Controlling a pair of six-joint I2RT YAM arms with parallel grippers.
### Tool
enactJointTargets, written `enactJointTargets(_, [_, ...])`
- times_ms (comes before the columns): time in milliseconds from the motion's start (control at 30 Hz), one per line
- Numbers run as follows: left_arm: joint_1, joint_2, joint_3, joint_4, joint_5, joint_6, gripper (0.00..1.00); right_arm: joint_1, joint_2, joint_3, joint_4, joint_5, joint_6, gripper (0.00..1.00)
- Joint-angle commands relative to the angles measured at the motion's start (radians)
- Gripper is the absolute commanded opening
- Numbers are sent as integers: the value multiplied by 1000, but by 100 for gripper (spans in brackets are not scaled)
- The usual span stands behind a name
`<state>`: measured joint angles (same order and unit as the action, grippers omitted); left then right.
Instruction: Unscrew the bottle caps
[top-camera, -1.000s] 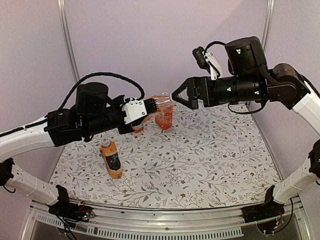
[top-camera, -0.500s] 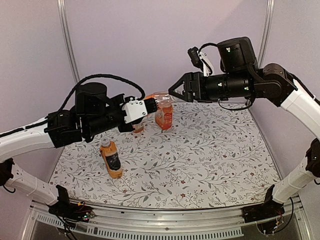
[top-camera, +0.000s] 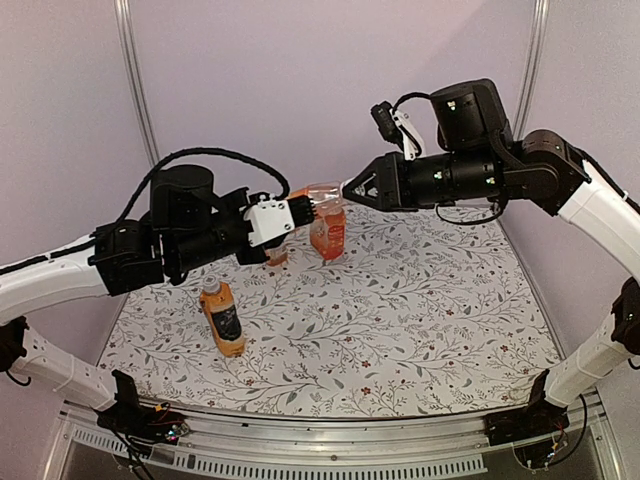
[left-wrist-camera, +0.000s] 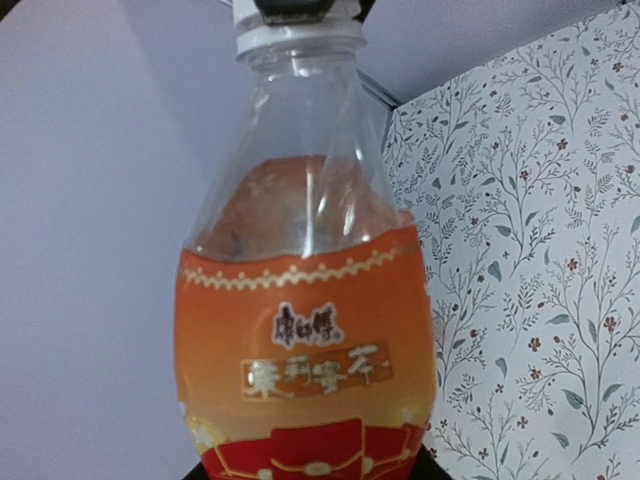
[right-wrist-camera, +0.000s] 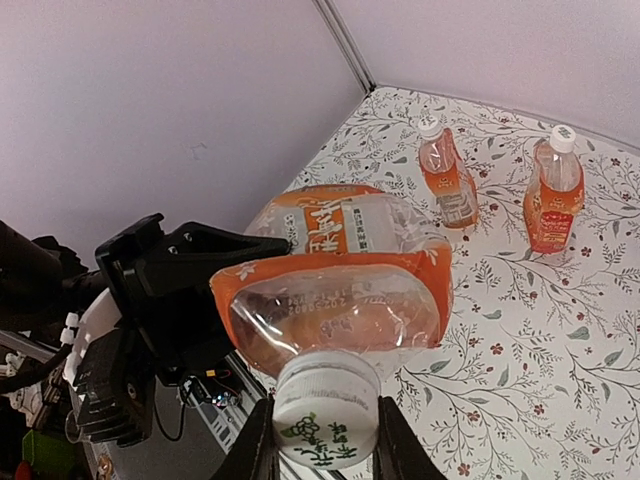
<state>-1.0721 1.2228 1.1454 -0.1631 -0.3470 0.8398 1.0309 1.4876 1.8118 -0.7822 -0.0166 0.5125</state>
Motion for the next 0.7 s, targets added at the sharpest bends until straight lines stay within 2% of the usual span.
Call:
enactJointTargets(0, [-14,-25,27,-109,113,-79,0,2,-15,-5,-37,-80,-135,0])
enactJointTargets(67, [-14,-36,58,-236,249,-137,0,23,-24,3,-93,-78,-242,0])
enactJointTargets(167, [-14,-48,115,-403,478,-229,0,98,-22,35,-224,-95,-486,0])
enactJointTargets(233, [-14,-41,152,-482,587,-269,0,153,-22,40,-290,-112,-659,0])
enactJointTargets(300, [-14,-30,181,-538,674,-295,0,182,-21,53,-346,-144,-758,0])
enactJointTargets(467, [-15,-10,212,-612,792,-304,0,233,-8,79,-409,-136,-937,0])
enactJointTargets(667, [-15,-3,218,-630,812,-318,0,245,1,66,-391,-100,-1016,0])
